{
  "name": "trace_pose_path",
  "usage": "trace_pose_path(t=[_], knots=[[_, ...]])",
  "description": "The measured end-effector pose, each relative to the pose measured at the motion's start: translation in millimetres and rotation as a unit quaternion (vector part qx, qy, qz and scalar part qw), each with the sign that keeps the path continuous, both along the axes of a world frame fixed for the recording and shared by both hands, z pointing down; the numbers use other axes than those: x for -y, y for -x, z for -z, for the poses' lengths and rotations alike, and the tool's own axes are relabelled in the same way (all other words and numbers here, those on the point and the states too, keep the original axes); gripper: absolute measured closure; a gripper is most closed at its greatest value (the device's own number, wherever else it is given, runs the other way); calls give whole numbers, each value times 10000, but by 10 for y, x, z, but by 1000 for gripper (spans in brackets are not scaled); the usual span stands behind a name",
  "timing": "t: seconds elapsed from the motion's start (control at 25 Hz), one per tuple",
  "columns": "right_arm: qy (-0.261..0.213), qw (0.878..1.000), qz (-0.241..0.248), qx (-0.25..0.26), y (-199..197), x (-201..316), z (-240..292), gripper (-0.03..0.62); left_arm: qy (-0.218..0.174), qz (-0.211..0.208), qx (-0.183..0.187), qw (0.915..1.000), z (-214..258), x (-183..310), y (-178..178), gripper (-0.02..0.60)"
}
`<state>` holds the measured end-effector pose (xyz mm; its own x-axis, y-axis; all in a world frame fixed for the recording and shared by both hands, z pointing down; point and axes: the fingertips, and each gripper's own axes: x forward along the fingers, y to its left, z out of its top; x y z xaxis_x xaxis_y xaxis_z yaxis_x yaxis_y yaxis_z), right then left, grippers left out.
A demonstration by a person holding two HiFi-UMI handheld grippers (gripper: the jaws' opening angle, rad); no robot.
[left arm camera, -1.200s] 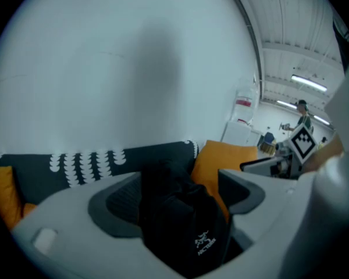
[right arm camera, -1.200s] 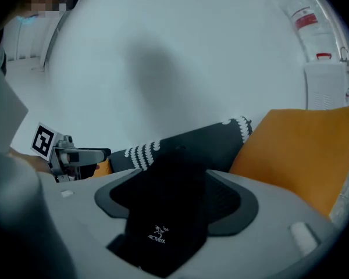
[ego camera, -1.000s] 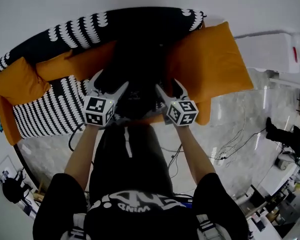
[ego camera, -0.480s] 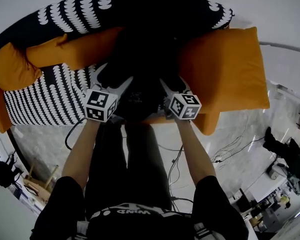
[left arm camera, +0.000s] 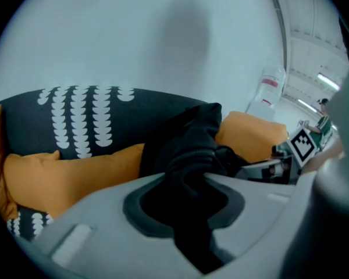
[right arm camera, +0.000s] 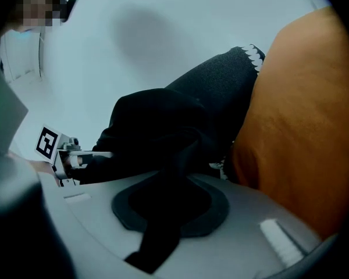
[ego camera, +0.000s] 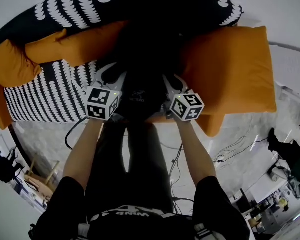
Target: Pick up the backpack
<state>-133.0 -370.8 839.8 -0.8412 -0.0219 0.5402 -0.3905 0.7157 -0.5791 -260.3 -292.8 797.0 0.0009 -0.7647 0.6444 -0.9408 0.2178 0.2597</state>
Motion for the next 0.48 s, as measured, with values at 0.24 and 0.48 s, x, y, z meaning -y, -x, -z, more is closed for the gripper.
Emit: trace_pose_path(t=[0.24, 0.48], knots=[[-200, 9992, 220, 261, 79, -104, 290, 565, -140, 283, -129, 9994, 133, -108, 54, 558], [-222, 9967, 571, 525, 101, -342, 848, 568, -274, 477, -539, 9970, 400, -283, 112, 569]])
